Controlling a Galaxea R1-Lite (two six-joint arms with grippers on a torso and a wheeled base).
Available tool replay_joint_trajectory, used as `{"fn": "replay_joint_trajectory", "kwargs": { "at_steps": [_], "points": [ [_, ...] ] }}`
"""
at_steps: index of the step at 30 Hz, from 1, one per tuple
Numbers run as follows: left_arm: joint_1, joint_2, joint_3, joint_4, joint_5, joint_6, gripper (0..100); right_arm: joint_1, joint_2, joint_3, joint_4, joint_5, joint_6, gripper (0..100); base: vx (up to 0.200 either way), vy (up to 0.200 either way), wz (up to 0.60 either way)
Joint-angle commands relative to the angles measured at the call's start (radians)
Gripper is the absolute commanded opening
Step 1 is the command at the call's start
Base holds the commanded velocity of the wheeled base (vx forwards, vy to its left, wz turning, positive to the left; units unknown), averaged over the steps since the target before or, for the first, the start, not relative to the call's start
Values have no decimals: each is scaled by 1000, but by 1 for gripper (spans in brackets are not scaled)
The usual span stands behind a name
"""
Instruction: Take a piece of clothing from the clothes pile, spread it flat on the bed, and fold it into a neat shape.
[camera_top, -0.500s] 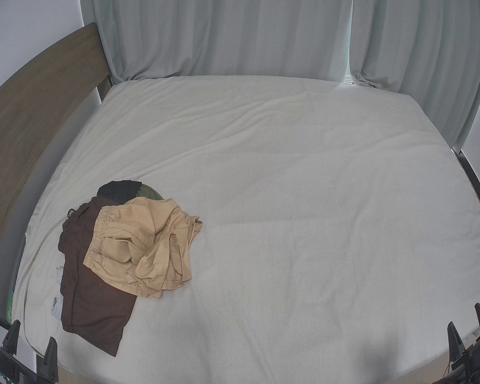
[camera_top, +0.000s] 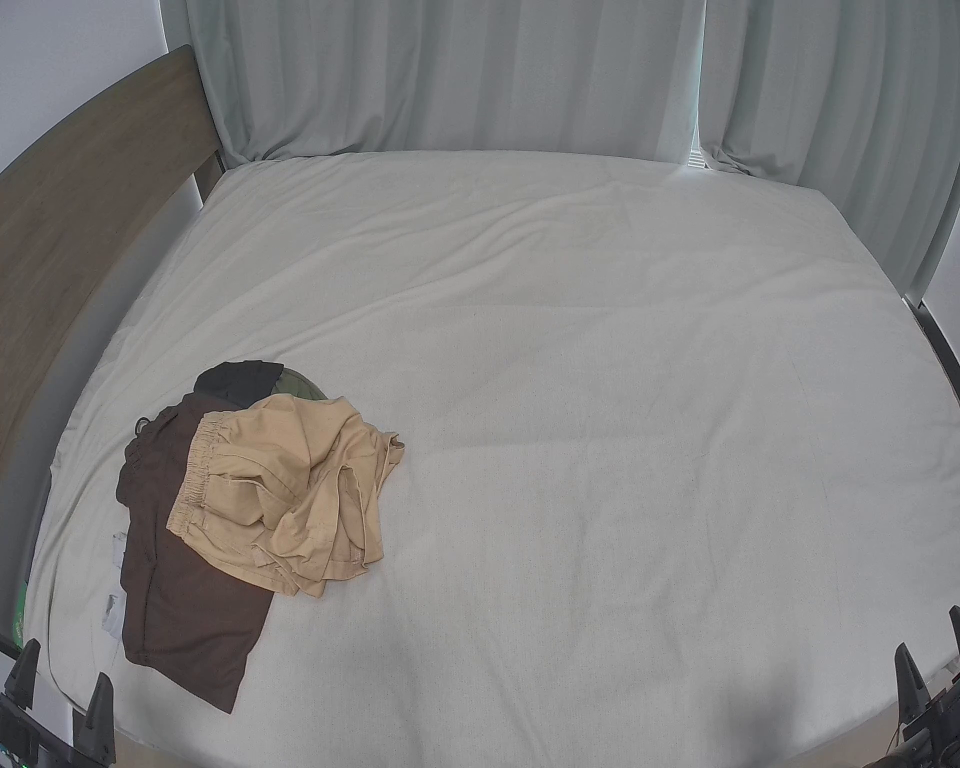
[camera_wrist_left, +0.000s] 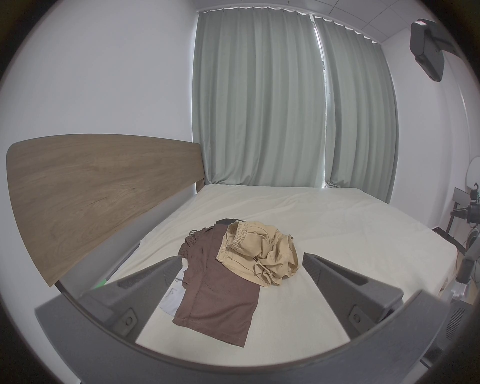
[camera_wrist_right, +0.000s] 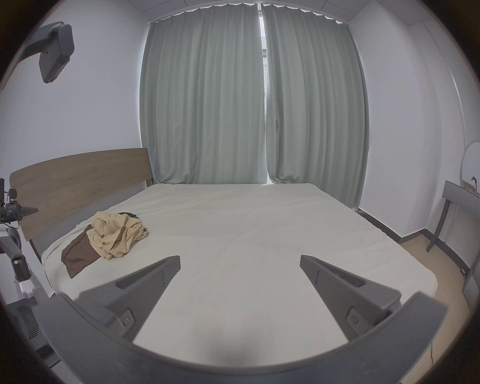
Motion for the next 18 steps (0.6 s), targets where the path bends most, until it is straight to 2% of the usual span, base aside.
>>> {"fn": "replay_joint_trajectory", "kwargs": {
  "at_steps": [1, 9, 13, 18],
  "points": [
    [0, -16, 18, -1, 0, 1, 100, 1, -16, 16, 0, 0, 0, 100, 0, 0, 0],
    [0, -16, 12, -20, -3, -4, 100, 1, -16, 16, 0, 0, 0, 100, 0, 0, 0],
    [-2, 22, -119, -93, -3, -22, 100, 2, -16, 16, 0, 0, 0, 100, 0, 0, 0],
    [-28, 44, -117, -85, -9, -31, 100, 4, -16, 16, 0, -1, 3, 100, 0, 0, 0]
  ]
}}
